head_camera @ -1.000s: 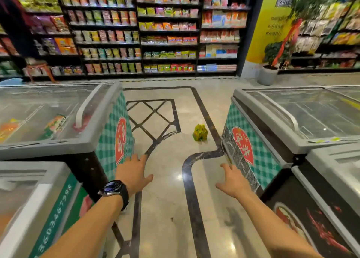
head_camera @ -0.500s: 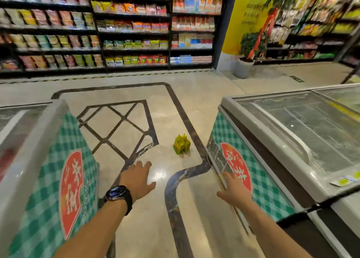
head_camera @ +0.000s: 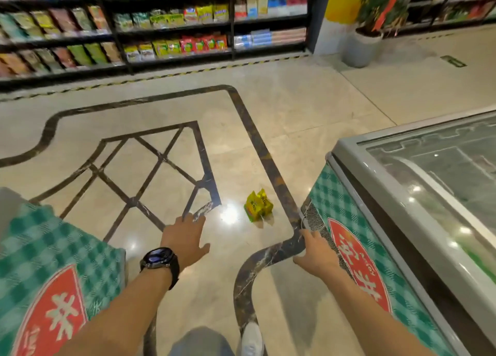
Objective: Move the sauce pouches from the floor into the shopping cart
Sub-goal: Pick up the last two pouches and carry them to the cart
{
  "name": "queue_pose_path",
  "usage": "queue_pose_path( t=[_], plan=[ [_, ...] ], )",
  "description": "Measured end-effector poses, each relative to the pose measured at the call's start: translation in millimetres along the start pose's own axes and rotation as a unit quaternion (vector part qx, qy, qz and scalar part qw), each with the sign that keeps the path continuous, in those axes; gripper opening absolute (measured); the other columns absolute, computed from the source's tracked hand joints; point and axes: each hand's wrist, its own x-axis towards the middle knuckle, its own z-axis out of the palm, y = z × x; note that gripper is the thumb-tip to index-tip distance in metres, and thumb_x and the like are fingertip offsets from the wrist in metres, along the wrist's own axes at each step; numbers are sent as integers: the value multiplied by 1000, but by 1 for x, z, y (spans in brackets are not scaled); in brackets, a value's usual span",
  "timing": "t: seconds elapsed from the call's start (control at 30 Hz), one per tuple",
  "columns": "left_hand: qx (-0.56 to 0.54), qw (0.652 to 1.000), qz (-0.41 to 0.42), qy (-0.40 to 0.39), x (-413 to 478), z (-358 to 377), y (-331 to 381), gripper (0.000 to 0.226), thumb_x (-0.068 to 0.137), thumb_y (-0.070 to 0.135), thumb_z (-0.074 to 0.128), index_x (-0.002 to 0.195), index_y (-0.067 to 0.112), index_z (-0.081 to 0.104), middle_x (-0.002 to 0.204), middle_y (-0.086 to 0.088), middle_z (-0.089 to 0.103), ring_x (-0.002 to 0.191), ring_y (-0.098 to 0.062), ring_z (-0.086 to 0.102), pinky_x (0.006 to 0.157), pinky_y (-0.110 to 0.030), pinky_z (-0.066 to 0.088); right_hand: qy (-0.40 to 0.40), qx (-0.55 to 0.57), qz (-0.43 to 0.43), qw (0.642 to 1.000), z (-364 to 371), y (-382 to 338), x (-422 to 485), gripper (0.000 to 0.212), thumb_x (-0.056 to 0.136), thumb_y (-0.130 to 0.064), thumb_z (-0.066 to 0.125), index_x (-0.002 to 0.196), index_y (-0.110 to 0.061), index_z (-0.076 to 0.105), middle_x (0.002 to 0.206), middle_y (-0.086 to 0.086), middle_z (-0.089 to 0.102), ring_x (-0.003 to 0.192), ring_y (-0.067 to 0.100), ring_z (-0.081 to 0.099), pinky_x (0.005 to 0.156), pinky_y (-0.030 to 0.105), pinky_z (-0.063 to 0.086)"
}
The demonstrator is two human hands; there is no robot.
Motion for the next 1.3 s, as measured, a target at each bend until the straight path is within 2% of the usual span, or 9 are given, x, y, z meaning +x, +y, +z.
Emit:
queue_pose_path(
  t=[0.2, 0.37, 0.73, 0.87, 0.97, 1.03, 1.13, 1.2, 1.3],
  plan=[
    [43, 997, 49, -49, 140, 3, -8, 70, 93, 58, 47, 151, 24, 28, 153, -7, 40, 135, -28, 45, 103, -43, 43, -36, -7, 31, 999, -14, -2, 120, 70, 82, -33, 62, 145, -24, 32, 138, 4, 40, 120, 23, 48, 79, 33, 52],
    [33, 987, 103, -122, 298, 54, -8, 70, 93, 54, 49, 152, 24, 25, 149, -9, 40, 133, -31, 45, 101, -44, 46, -61, 40, 92, 993, 18, -2, 243, 80, 81, -41, 62, 150, -25, 25, 145, 4, 36, 133, 24, 41, 101, 39, 46],
    [-17, 981, 153, -119, 638, 310, 35, 101, 90, 57, 57, 159, 22, -8, 155, -8, 27, 133, -31, 44, 96, -43, 51, 6, 147, 107, 983, 228, 79, 594, 97, 73, -38, 79, 151, -19, 24, 148, 9, 38, 138, 27, 38, 107, 43, 40],
    [-189, 952, 227, -76, 741, 414, 65, 107, 81, 52, 75, 159, 27, 8, 163, 0, 25, 142, -24, 35, 109, -42, 43, 62, 239, 56, 967, 318, 103, 697, 96, 72, -40, 82, 150, -23, 28, 149, 1, 38, 136, 17, 39, 104, 22, 33],
    [-368, 886, 263, -100, 776, 471, 95, 92, 72, 42, 87, 146, 36, 33, 142, 8, 52, 128, -14, 49, 104, -39, 45, 91, 338, -13, 937, 375, 110, 735, 83, 68, -25, 84, 140, -23, 44, 134, -3, 54, 122, 15, 55, 99, 40, 50],
    [-457, 856, 223, -93, 784, 494, 106, 86, 65, 37, 93, 134, 39, 41, 129, 13, 59, 116, -7, 58, 97, -39, 50, 168, 369, -22, 914, 400, 110, 745, 74, 67, -20, 81, 133, -16, 50, 124, -4, 59, 113, 8, 60, 91, 32, 52],
    [-506, 826, 231, -93, 795, 504, 110, 76, 59, 40, 95, 118, 53, 50, 118, 3, 61, 111, -17, 62, 92, -43, 54, 229, 412, -16, 882, 427, 112, 751, 57, 57, -48, 74, 103, -19, 59, 100, -16, 68, 88, -17, 59, 77, 6, 45],
    [-523, 809, 241, -119, 800, 507, 109, 64, 60, 39, 93, 107, 57, 55, 113, -6, 63, 107, -26, 64, 88, -49, 55, 219, 452, 30, 864, 437, 109, 758, 57, 47, -68, 80, 77, -26, 56, 74, -27, 68, 72, -13, 62, 68, 14, 48],
    [-545, 802, 191, -154, 794, 514, 100, 62, 63, 31, 96, 116, 36, 64, 116, 0, 72, 109, -20, 69, 92, -42, 57, 195, 465, 1, 863, 413, 115, 762, 52, 67, -43, 86, 106, -13, 66, 100, -21, 71, 98, -6, 66, 82, 25, 54]
  ],
)
